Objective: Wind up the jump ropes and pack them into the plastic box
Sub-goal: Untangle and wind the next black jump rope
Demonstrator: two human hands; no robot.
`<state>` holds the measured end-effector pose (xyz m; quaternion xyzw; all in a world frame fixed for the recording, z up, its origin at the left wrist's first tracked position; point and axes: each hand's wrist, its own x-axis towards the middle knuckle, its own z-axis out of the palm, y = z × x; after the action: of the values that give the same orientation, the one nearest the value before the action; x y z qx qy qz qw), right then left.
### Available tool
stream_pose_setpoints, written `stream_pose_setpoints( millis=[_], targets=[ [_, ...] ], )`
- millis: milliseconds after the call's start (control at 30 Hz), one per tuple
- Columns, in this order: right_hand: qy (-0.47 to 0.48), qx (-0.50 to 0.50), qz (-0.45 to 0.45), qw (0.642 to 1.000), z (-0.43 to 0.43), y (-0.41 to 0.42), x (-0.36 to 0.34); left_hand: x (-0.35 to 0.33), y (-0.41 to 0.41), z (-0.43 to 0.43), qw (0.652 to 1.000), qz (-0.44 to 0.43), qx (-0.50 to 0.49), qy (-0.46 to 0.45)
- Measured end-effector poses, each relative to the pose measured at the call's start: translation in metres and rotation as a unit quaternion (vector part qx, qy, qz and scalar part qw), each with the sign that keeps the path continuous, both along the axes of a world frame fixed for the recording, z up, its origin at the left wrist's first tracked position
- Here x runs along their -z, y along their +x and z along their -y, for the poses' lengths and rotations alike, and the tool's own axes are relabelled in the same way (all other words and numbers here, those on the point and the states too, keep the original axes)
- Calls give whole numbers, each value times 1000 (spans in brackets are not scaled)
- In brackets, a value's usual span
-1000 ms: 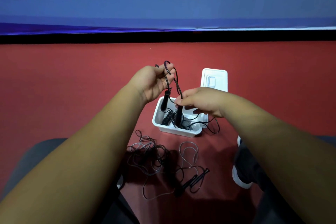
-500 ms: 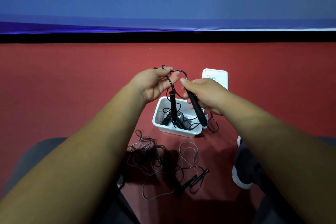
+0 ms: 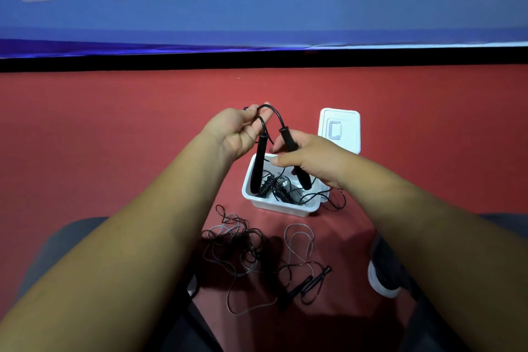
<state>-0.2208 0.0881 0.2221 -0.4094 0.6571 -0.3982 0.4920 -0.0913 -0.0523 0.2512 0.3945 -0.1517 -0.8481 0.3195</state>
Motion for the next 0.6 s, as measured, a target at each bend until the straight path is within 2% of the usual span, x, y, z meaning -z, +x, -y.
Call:
stream_pose_setpoints(
  millis=[300, 600],
  targets=[
    [-30, 28, 104, 994, 4, 5, -1, -2, -2, 2, 1000, -20, -11, 20],
    [10, -42, 202, 978, 1, 18, -4, -5, 1, 7, 998, -6, -53, 24]
  ],
)
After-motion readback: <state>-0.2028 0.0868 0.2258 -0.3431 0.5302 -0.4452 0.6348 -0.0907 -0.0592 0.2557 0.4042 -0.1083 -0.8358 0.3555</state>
